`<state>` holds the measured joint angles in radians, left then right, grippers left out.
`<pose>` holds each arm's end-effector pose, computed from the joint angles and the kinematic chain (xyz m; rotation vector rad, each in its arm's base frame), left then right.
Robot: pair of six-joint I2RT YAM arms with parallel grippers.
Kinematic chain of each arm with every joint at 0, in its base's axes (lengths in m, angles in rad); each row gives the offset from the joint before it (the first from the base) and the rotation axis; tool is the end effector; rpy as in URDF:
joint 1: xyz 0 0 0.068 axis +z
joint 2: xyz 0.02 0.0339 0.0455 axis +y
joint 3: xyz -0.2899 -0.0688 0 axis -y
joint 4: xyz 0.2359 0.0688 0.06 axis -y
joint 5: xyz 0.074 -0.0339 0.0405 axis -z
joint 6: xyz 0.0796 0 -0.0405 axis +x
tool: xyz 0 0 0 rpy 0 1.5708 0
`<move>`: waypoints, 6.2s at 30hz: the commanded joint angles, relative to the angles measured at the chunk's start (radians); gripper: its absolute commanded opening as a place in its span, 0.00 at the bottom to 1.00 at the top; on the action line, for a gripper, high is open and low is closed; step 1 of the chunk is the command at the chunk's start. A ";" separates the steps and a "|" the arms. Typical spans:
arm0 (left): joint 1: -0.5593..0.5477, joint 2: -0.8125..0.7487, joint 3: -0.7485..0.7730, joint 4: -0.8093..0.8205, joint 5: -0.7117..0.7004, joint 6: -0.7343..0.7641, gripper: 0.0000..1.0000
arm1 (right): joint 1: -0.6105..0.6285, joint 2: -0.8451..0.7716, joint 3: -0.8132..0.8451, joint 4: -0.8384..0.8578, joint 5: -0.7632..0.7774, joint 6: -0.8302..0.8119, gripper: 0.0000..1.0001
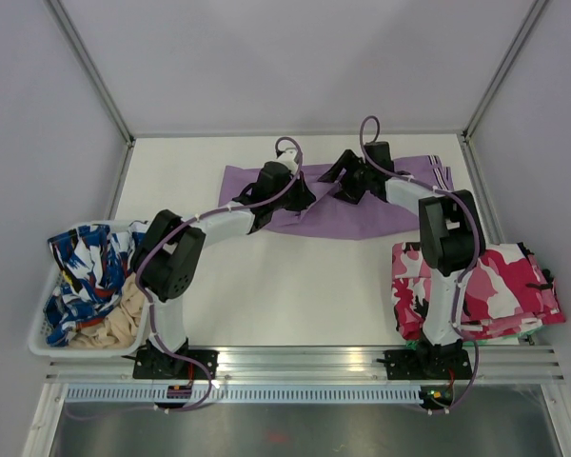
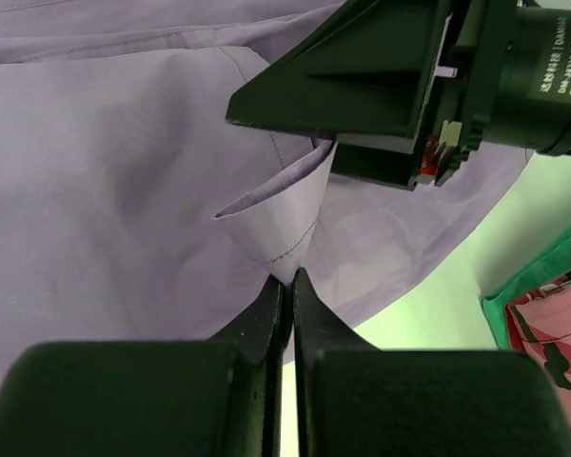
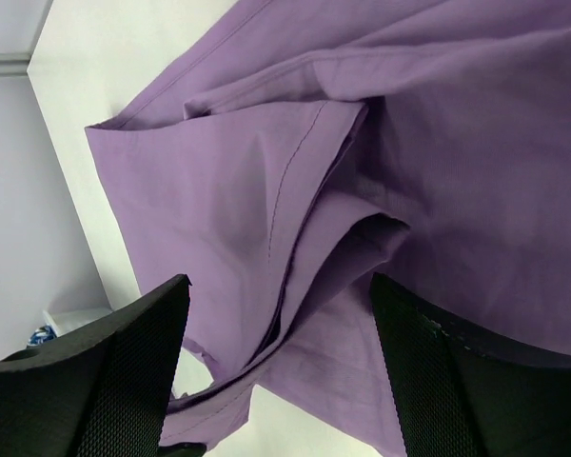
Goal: Fold and stack the trousers
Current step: Fold the trousers
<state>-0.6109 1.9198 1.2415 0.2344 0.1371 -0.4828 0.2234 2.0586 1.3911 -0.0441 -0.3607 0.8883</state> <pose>0.3857 -0.2834 0.2190 0.2263 2.0990 -0.8166 0.4723 0.1361 0.1737 0.5987 2.3536 0.9599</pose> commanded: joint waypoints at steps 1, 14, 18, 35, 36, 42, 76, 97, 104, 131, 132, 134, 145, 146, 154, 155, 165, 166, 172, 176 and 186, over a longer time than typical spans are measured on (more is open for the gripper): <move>-0.001 -0.048 -0.010 0.055 0.021 -0.022 0.02 | 0.013 0.021 0.032 0.036 -0.006 0.055 0.84; -0.003 -0.082 -0.086 0.077 0.079 0.101 0.02 | 0.017 0.251 0.448 -0.060 -0.012 -0.152 0.59; -0.003 -0.051 -0.077 0.105 0.110 0.098 0.02 | 0.021 0.291 0.502 -0.074 -0.049 -0.172 0.29; -0.015 -0.007 0.012 0.028 0.288 0.157 0.66 | -0.059 0.391 0.810 -0.250 -0.126 -0.253 0.43; -0.015 -0.027 0.010 -0.007 0.280 0.162 0.71 | -0.080 0.370 0.815 -0.269 -0.129 -0.256 0.46; 0.003 -0.147 0.045 -0.134 0.063 0.126 1.00 | -0.118 0.252 0.752 -0.364 -0.149 -0.321 0.53; 0.560 -0.093 0.015 -0.350 -0.034 -0.010 1.00 | -0.013 0.190 0.275 -0.146 -0.115 -0.178 0.62; 0.602 0.065 0.091 -0.244 0.113 0.116 0.98 | 0.002 0.112 0.302 -0.118 -0.092 -0.396 0.02; 0.603 0.110 0.150 -0.256 0.193 0.144 0.96 | 0.002 0.132 0.327 -0.194 -0.069 -0.391 0.31; 0.502 0.209 0.182 -0.455 0.213 0.167 0.29 | -0.216 -0.199 0.318 -0.566 0.321 -0.505 0.75; 0.502 0.208 0.182 -0.455 0.200 0.161 0.22 | -0.216 -0.206 0.315 -0.579 0.342 -0.538 0.76; 0.504 0.197 0.190 -0.471 0.132 0.156 0.02 | -0.216 -0.216 0.310 -0.606 0.397 -0.561 0.76; 0.646 -0.010 0.256 -0.477 0.019 0.220 0.02 | -0.216 -0.238 0.142 -0.508 0.304 -0.545 0.77; 0.680 -0.025 0.260 -0.478 0.022 0.228 0.02 | -0.216 -0.242 0.132 -0.485 0.277 -0.528 0.76; 0.714 -0.051 0.515 -0.697 -0.034 0.476 0.02 | -0.141 -0.212 0.086 -0.369 0.187 -0.465 0.73; 0.712 -0.035 0.554 -0.728 -0.050 0.481 0.02 | -0.118 -0.203 0.092 -0.355 0.184 -0.456 0.72; 0.528 0.056 0.933 -0.969 -0.382 0.580 0.02 | 0.025 -0.049 0.112 -0.201 0.175 -0.427 0.67; 0.487 0.079 0.959 -0.983 -0.396 0.569 0.02 | 0.028 -0.031 0.109 -0.185 0.175 -0.414 0.66; 0.323 0.157 1.096 -1.041 -0.490 0.472 0.02 | 0.037 0.024 0.131 -0.123 0.123 -0.361 0.63; 0.261 0.226 1.194 -1.129 -0.478 0.339 0.02 | 0.033 0.021 0.170 -0.126 0.123 -0.321 0.63; 0.056 0.260 1.153 -1.038 -0.401 -0.005 0.02 | -0.202 -0.126 0.218 -0.241 0.130 -0.288 0.68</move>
<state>-0.5045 2.1719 2.3886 -0.8772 -0.2871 -0.3077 0.1181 2.0335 1.5681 -0.2539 -0.2497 0.5842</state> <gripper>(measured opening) 0.040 0.671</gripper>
